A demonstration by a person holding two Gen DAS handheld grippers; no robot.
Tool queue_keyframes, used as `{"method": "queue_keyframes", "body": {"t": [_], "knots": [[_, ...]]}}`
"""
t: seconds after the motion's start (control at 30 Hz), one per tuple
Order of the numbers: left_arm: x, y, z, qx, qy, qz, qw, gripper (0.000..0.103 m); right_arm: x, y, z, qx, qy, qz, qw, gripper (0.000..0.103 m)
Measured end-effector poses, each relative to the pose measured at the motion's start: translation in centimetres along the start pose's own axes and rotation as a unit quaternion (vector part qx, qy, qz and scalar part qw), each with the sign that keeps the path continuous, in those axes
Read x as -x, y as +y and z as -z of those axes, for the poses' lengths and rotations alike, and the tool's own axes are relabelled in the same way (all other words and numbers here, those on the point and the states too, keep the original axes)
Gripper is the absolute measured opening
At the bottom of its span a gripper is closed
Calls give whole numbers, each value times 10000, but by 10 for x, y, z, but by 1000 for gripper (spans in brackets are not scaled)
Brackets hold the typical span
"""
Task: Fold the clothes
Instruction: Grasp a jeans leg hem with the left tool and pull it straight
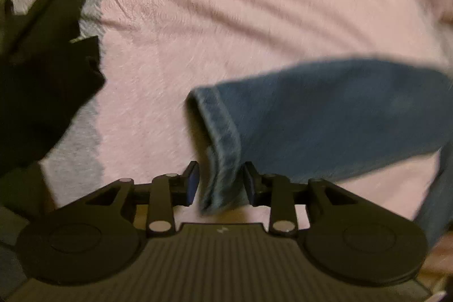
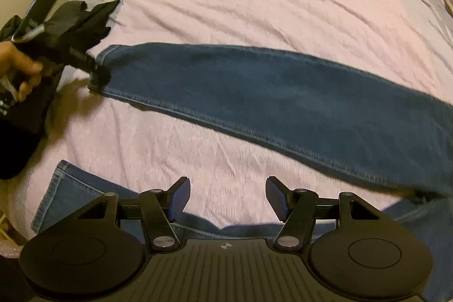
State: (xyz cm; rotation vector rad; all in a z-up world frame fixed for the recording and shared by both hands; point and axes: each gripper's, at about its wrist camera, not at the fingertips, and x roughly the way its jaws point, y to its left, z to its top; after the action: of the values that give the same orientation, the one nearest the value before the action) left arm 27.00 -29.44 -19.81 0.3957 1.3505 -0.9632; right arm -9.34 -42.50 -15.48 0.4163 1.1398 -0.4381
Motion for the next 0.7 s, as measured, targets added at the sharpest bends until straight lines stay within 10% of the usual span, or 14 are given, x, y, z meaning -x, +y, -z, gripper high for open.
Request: {"method": "queue_keyframes", "body": {"t": [0.2,0.27,0.43,0.57,0.7], "knots": [[-23,29,-41,1203,57,317,9922,40,9,3,16,-166,11,136,9998,63],[-23,22,-50,829,-118,26,9965,8,13,4,21,-231,8,202,9995,63],[-5,-22,-41,-1168,-966,-992,9835,7,24,5,35,-527,-52,368,9979,63],[-29,-1,-31,-714,-47,-1456,9868,10,28,6,41,-674,-43,466,9966,63],[-7,-7,-18,-999,-289,-1670,9805,18,37,9,46,-682,-153,519,9962,63]]}}
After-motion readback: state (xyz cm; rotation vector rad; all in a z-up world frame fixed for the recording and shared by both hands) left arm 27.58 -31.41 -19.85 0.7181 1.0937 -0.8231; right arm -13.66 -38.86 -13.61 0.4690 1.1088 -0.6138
